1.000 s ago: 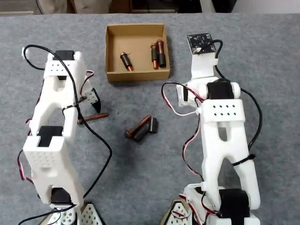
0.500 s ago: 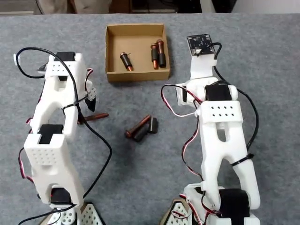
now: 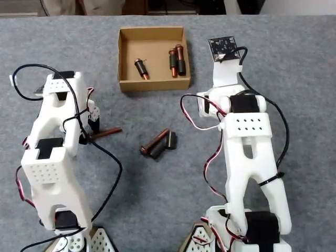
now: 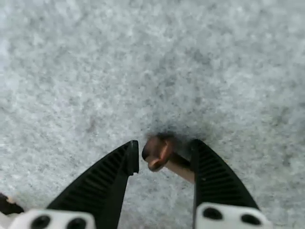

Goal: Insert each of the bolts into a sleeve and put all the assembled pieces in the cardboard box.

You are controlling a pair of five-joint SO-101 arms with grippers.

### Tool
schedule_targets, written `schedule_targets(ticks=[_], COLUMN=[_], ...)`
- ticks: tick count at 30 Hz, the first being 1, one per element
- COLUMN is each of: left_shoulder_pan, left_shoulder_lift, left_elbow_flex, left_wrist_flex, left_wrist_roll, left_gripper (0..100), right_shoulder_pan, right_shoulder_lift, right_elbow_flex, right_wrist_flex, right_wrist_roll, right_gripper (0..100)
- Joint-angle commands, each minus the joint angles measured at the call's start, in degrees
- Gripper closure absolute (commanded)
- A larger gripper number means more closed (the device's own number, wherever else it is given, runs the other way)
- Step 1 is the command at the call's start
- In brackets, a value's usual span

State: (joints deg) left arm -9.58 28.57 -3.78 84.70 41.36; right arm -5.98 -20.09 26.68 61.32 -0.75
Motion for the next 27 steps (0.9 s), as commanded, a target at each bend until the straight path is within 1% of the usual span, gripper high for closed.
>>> schedule_targets(ticks=[1, 11, 14, 20, 25, 27], left_shoulder_pan=[-0.7, 4.57, 4.75, 3.87, 3.96, 4.31], left_shoulder_lift=[0.75, 0.4, 0.4, 0.48, 0.48, 0.48], left_elbow_flex=[0.62, 0.44, -0.26, -4.84, -9.23, -11.34], left_wrist_flex=[-2.02, -2.2, -2.9, -3.52, -3.25, -3.43], left_wrist_roll=[-0.88, -0.97, -0.97, -1.14, -4.31, -8.44], left_gripper=[82, 82, 83, 98, 97, 97], right_shoulder_pan=[-0.57, -0.66, -0.66, -0.75, -0.4, -0.4], right_shoulder_lift=[-0.04, -0.04, -0.04, -0.13, -0.13, -0.13], right_elbow_flex=[-0.13, -0.22, -0.31, -0.13, -0.13, -0.13], right_wrist_flex=[-1.14, -1.14, -1.23, -1.23, -1.23, -1.23], right_wrist_roll=[1.32, 1.14, 1.05, 0.97, 0.97, 0.97], right_gripper=[87.5, 87.5, 87.5, 87.5, 87.5, 87.5])
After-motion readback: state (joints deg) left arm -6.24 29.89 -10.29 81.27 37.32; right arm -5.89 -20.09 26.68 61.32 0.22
